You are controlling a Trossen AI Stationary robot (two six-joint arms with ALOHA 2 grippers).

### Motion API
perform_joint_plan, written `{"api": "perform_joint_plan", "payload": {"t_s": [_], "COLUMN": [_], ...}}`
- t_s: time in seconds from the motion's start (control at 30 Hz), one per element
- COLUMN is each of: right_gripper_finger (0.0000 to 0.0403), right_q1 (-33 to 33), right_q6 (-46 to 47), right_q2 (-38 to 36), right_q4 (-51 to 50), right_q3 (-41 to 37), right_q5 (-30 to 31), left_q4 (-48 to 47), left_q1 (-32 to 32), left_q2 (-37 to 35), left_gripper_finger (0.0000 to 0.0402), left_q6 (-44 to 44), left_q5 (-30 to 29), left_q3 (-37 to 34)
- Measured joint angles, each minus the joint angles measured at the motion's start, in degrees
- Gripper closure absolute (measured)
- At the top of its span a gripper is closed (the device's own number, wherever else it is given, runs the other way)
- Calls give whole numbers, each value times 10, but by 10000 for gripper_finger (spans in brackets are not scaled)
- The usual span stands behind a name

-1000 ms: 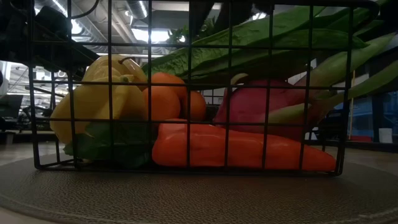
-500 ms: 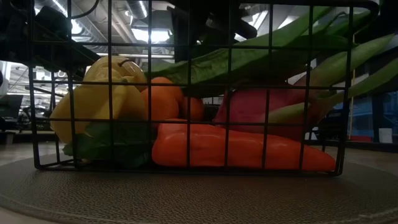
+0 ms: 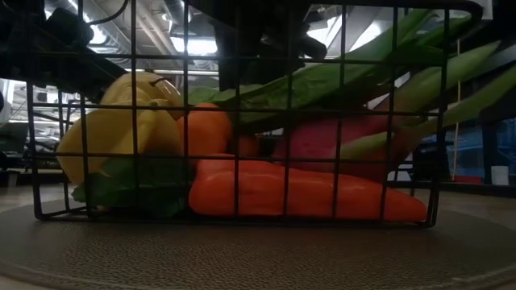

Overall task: Build produce basket
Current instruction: Put the lettuce into the black wire basket, then adjust the black wire basket

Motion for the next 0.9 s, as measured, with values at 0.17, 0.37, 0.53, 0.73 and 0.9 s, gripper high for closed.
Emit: {"api": "perform_joint_plan", "payload": {"t_s": [0.17, 0.37, 0.53, 0.73, 0.9], "right_gripper_finger": [215, 215, 215, 215, 215], "right_q1": [3, 16, 28, 45, 39], "right_q6": [0, 35, 83, 18, -179], "right_q2": [3, 3, 2, 1, 1], "right_q4": [-18, -115, -185, -109, 68], "right_q3": [19, 72, 90, 114, 109], "right_q5": [20, 45, 62, 107, 60], "left_q4": [0, 0, 0, 0, 0], "left_q1": [0, 0, 0, 0, 0], "left_q2": [0, 0, 0, 0, 0], "left_gripper_finger": [396, 384, 376, 370, 375], "left_q6": [0, 0, 0, 0, 0], "left_q5": [0, 0, 0, 0, 0], "left_q3": [0, 0, 0, 0, 0]}}
